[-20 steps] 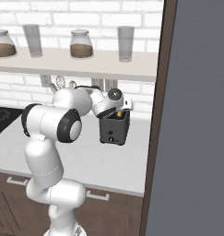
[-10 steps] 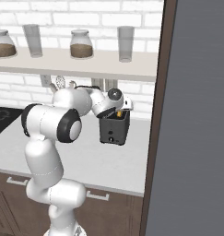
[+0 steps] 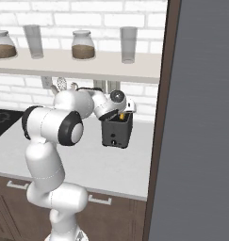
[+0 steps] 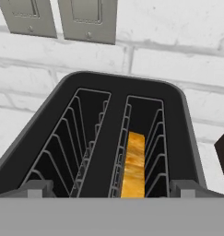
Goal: Start the toaster. Once the lever pops up, take the bread to the plate on the dining counter.
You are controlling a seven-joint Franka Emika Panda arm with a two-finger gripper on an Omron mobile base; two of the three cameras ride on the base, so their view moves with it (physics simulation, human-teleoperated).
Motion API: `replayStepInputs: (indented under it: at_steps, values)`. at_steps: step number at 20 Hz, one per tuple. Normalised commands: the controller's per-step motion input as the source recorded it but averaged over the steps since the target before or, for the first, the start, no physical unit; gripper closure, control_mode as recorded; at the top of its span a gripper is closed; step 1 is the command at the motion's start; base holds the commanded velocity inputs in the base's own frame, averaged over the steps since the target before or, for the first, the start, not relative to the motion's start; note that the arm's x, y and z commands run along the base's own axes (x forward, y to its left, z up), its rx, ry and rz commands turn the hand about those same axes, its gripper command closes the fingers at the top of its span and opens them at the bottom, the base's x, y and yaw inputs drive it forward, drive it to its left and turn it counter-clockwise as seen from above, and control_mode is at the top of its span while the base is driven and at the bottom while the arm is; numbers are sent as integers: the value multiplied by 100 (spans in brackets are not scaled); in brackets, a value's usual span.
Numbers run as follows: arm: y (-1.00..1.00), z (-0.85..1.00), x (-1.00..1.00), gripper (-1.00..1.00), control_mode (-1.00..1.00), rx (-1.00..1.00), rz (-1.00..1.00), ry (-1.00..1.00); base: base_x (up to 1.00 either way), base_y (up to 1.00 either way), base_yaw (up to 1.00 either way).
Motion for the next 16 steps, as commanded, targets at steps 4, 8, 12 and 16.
replayStepInputs:
  at_steps: [4,8,12,16]
  values:
    - [0,0,0,-100,-100,0,0,0,0,0,0]
    - [0,0,0,-100,-100,0,0,0,0,0,0]
    - [0,0,0,-100,-100,0,0,0,0,0,0]
    - [0,0,0,-100,-100,0,0,0,0,0,0]
